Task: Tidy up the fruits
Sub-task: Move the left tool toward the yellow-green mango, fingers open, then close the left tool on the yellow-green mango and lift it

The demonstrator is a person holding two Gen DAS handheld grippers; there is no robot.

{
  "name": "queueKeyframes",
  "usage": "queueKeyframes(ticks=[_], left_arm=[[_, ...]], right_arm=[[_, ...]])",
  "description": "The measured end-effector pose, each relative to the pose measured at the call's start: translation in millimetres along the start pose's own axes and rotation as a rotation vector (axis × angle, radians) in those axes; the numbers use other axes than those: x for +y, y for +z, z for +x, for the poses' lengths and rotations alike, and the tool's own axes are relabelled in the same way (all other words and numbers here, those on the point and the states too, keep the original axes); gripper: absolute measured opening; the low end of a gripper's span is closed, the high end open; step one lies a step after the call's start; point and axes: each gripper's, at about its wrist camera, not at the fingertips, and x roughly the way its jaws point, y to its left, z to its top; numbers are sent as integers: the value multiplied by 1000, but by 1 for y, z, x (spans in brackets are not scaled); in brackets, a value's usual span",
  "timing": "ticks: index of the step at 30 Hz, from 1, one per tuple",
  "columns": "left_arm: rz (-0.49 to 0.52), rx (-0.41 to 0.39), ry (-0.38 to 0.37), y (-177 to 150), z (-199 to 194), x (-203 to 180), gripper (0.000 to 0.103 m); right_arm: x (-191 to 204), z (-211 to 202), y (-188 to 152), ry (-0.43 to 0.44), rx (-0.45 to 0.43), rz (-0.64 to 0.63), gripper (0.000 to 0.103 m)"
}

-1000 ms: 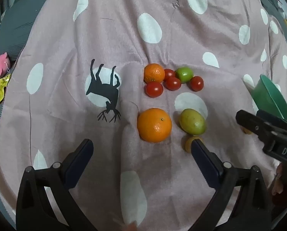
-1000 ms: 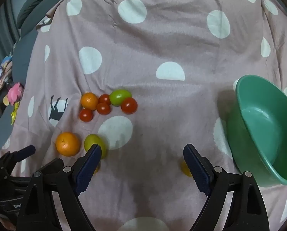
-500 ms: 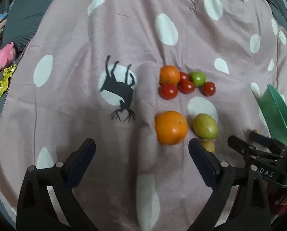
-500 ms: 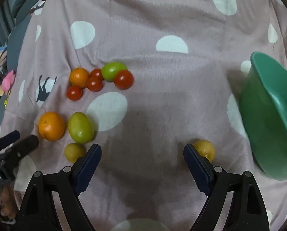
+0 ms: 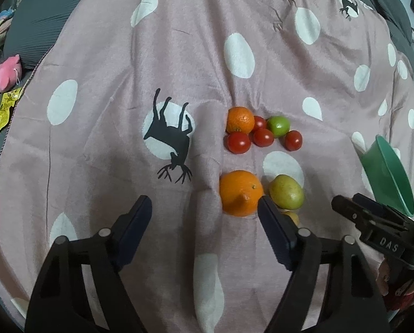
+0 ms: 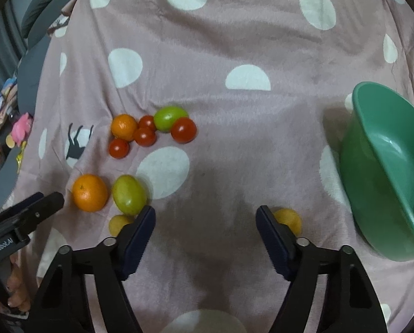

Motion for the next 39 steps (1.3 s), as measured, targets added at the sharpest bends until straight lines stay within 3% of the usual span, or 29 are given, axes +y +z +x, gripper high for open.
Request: queueKeyframes(ticks=[4,9,14,20,24,34,39], left_arm=[[11,-14,-38,-3,-3,-3,59],[34,-3,-91,-4,-4,-12,46],[66,61,-169,1,6,-33,46],[60,133,-222,17,33,-59,46],[35,177,-210,21,53,-64,46],[58,145,-157,32,65,-73,46],[70,186,-154,31,73,-84,45]], right_arm=[[-3,-7,0,0,-9,13,55],[-6,-10,1,62,6,61,55],[-3,-17,5,60,14,48,55],[-14,-8,15,104,58,161,55],[-17,-1,18,67,67,190,55],[-18,3,32,19,81,179,55],[-25,-1,28,27,93,216,55]])
